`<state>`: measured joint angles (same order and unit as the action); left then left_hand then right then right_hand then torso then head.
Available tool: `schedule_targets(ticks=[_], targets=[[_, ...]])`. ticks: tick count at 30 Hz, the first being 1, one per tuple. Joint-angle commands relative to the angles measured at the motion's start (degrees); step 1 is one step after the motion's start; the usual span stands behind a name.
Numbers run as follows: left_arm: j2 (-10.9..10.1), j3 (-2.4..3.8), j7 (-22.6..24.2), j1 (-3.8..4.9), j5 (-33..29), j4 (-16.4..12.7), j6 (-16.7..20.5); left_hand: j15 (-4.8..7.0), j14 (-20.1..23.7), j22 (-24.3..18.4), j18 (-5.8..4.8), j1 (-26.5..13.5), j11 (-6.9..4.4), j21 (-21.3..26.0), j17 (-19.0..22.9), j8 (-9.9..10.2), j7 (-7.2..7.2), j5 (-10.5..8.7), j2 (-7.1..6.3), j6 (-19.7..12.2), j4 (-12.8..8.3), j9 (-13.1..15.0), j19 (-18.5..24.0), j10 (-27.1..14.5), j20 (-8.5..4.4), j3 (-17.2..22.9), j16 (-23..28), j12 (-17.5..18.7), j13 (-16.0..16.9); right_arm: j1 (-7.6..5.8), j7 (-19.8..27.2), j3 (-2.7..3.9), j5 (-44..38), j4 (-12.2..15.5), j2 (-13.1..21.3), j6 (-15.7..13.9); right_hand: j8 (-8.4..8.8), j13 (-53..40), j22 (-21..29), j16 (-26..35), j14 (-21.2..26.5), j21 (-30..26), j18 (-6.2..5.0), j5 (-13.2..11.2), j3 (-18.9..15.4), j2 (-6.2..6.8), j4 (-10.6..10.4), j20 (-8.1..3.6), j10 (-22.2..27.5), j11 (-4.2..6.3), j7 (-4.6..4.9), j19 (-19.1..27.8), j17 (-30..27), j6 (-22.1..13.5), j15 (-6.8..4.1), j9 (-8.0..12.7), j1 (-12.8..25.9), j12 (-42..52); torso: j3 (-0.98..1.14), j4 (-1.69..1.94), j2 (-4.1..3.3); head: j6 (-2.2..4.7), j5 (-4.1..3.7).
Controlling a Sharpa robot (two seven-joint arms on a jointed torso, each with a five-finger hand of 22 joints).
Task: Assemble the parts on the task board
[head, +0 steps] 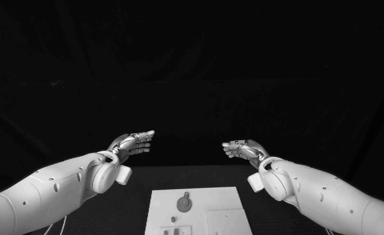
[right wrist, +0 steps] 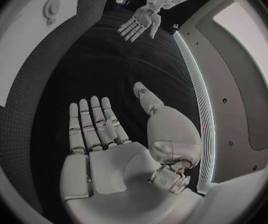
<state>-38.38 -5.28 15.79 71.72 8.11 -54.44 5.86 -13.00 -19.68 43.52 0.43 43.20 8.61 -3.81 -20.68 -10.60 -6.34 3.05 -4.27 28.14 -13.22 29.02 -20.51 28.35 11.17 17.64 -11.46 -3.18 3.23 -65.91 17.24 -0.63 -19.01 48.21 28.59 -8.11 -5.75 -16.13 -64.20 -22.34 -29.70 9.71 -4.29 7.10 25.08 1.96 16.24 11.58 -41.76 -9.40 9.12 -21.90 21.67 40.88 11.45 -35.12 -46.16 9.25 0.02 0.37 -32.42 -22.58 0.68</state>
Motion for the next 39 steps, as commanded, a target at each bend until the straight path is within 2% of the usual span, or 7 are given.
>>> schedule_targets(ticks=[1,6,7,10,11,27,39], targets=[[-0.3,0.05,2.2,0.02,1.0,-1.5,0.8,0.11,0.7,0.3,-0.43,-0.7,-0.25,-0.2,0.2,0.2,0.41,-0.21,-0.09,-0.8,0.6,0.2,0.8,-1.1,0.11,0.3,0.2,0.1,0.0,-0.13,2.2,0.06,0.2,1.0,1.2,3.1,-0.03,0.6,-0.2,0.4,0.5,-0.4,0.75,0.1,-0.5,-0.13,-0.1,0.02,0.0,-0.06,0.11,0.5,-0.2,-0.4,-0.20,0.2,0.3,-0.3,0.59,-0.02,0.39,0.70,0.74],[-0.9,0.03,2.3,-0.35,3.0,-4.0,0.0,0.16,0.8,1.0,-0.43,-0.4,-0.11,-0.5,-0.4,-0.4,-0.61,-0.21,0.03,-0.8,0.5,0.8,1.2,-0.3,0.12,0.4,-0.2,-0.2,0.2,-0.14,2.2,0.05,-0.2,1.6,2.3,2.6,0.46,1.9,-0.7,0.7,0.6,-0.8,0.81,0.1,-1.0,-0.06,-0.4,0.05,-0.5,-0.86,1.58,0.7,-0.5,-2.3,0.03,0.9,0.1,-0.6,0.97,0.49,-0.21,0.30,0.78],[-1.0,0.01,0.7,-0.04,0.8,-3.6,0.3,13.00,19.7,-43.5,-0.43,-43.2,-8.61,3.8,20.7,10.6,6.34,-3.05,4.27,-28.1,13.2,-29.0,20.5,-28.3,-11.17,-17.6,11.5,3.2,-3.2,-0.14,0.7,0.03,0.0,1.6,2.5,0.9,5.75,16.1,19.2,22.3,29.7,-9.7,4.29,-7.1,-25.1,-1.96,-16.2,-11.58,41.8,9.40,-9.12,21.9,-21.7,-40.9,-11.45,35.1,46.2,-9.2,0.56,0.06,0.19,0.52,0.70],[-1.1,0.13,1.0,-0.30,0.6,-4.3,1.2,13.00,19.7,-43.5,-0.43,-43.2,-8.61,3.8,20.7,10.6,6.34,-3.05,4.27,-28.1,13.2,-29.0,20.5,-28.3,-11.17,-17.6,11.5,3.2,-3.2,-0.02,1.0,0.05,0.4,2.5,2.8,0.2,5.75,16.1,23.5,22.3,29.7,-9.7,4.29,-7.1,-25.1,-1.96,-16.2,-11.58,41.8,9.40,-9.12,21.9,-21.7,-40.9,-11.45,35.1,46.2,-9.2,0.54,0.05,0.23,0.09,0.65],[-1.2,0.20,1.1,-0.46,0.5,-4.7,1.7,13.00,19.7,-43.5,-0.43,-43.2,-8.61,3.8,20.7,10.6,6.34,-3.05,4.27,-28.1,13.2,-29.0,20.5,-28.3,-11.17,-17.6,11.5,3.2,-3.2,0.06,1.2,0.05,0.7,3.0,3.0,-0.3,5.75,16.1,64.2,22.3,29.7,-9.7,4.29,-7.1,-25.1,-1.96,-16.2,-11.58,41.8,9.40,-9.12,21.9,-21.7,-40.9,-11.45,35.1,46.2,-9.2,0.53,0.04,0.25,-0.17,0.62],[-4.5,3.54,9.6,-7.75,-5.1,-25.0,25.7,13.00,19.7,-43.5,-0.43,-43.2,-8.61,3.8,20.7,10.6,6.34,-3.05,4.27,-28.1,13.2,-29.0,20.5,-28.3,-11.17,-17.6,11.5,3.2,-3.2,3.60,8.2,0.41,12.1,27.1,11.1,-22.5,5.75,16.1,64.2,22.3,29.7,-9.7,4.29,-7.1,-25.1,-1.96,-16.2,-11.58,41.8,9.40,-9.12,21.9,-21.7,-40.9,-11.45,35.1,46.2,-9.2,0.06,-0.31,1.11,-10.24,-0.50],[-6.3,5.23,13.9,-11.46,-8.0,-35.2,37.9,13.00,19.7,-43.5,-0.43,-43.2,-8.61,3.8,20.7,10.6,6.34,-3.05,4.27,-28.1,13.2,-29.0,20.5,-28.3,-11.17,-17.6,11.5,3.2,-3.2,5.64,12.3,0.62,18.7,41.0,15.8,-35.3,5.75,16.1,64.2,22.3,29.7,-9.7,4.29,-7.1,-25.1,-1.96,-16.2,-11.58,41.8,9.40,-9.12,21.9,-21.7,-40.9,-11.45,35.1,46.2,-9.2,-0.02,-0.37,1.24,-11.80,-0.68]])
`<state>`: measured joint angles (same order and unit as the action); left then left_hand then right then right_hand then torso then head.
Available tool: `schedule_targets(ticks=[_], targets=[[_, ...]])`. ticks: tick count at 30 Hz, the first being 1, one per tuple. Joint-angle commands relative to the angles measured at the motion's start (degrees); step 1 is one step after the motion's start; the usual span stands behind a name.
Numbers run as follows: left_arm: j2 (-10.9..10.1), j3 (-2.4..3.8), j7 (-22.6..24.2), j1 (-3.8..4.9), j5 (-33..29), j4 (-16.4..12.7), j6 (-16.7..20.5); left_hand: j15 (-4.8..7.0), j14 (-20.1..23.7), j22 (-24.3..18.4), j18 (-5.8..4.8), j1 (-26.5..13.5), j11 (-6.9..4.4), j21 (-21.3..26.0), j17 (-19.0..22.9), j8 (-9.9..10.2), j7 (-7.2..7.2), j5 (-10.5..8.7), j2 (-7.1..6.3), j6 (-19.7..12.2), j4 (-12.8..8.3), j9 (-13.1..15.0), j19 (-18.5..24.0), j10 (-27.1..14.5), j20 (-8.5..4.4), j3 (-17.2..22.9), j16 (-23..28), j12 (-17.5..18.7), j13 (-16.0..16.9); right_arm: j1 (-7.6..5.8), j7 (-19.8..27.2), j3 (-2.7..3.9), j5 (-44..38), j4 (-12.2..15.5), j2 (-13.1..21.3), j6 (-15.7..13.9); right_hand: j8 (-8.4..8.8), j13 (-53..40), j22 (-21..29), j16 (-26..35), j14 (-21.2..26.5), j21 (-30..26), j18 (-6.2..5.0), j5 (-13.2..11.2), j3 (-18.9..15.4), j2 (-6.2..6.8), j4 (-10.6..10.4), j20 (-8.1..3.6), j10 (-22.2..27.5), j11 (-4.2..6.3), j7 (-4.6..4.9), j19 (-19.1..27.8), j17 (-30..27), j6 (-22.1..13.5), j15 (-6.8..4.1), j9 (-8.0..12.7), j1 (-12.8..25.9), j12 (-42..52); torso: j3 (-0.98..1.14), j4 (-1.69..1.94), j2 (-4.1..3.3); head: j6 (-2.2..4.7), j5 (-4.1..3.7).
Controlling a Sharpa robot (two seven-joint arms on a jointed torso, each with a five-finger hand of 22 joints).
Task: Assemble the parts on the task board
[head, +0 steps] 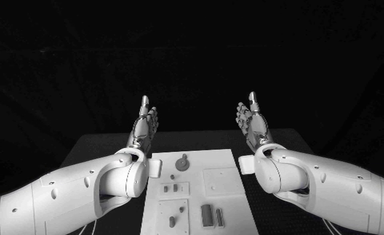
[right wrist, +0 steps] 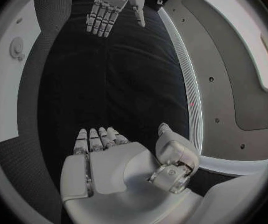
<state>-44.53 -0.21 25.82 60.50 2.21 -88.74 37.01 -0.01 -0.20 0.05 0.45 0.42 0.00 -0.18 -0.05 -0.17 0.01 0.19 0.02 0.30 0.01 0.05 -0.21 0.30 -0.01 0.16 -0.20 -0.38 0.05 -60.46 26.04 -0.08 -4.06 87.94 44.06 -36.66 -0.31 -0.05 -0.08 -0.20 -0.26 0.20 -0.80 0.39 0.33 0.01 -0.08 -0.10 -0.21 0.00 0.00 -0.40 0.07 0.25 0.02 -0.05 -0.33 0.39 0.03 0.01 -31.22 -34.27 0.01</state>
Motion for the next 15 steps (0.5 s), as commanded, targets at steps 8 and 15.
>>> schedule_targets(ticks=[8,15], targets=[[-0.2,0.21,4.0,-0.34,-2.2,-1.2,7.1,0.01,0.2,-0.1,-0.45,-0.4,0.00,0.2,0.1,0.2,-0.01,-0.19,-0.02,-0.3,0.0,0.0,0.2,-0.3,0.01,-0.2,0.2,0.4,-0.1,0.30,3.8,0.08,4.1,2.0,0.6,-7.5,0.31,0.1,0.1,0.2,0.3,-0.2,0.80,-0.4,-0.3,-0.01,0.1,0.10,0.2,0.00,0.00,0.4,-0.1,-0.3,-0.02,0.0,0.3,-0.4,-0.03,-0.01,0.04,-0.11,-0.01],[-0.2,0.21,4.0,-0.34,-2.2,-1.2,7.1,0.01,0.2,-0.1,-0.45,-0.4,0.00,0.2,0.1,0.2,-0.01,-0.19,-0.02,-0.3,0.0,0.0,0.2,-0.3,0.01,-0.2,0.2,0.4,-0.1,0.30,3.8,0.08,4.1,2.0,0.6,-7.5,0.31,0.1,0.1,0.2,0.3,-0.2,0.80,-0.4,-0.3,-0.01,0.1,0.10,0.2,0.00,0.00,0.4,-0.1,-0.3,-0.02,0.0,0.3,-0.4,-0.03,-0.01,0.04,-0.11,-0.01]])
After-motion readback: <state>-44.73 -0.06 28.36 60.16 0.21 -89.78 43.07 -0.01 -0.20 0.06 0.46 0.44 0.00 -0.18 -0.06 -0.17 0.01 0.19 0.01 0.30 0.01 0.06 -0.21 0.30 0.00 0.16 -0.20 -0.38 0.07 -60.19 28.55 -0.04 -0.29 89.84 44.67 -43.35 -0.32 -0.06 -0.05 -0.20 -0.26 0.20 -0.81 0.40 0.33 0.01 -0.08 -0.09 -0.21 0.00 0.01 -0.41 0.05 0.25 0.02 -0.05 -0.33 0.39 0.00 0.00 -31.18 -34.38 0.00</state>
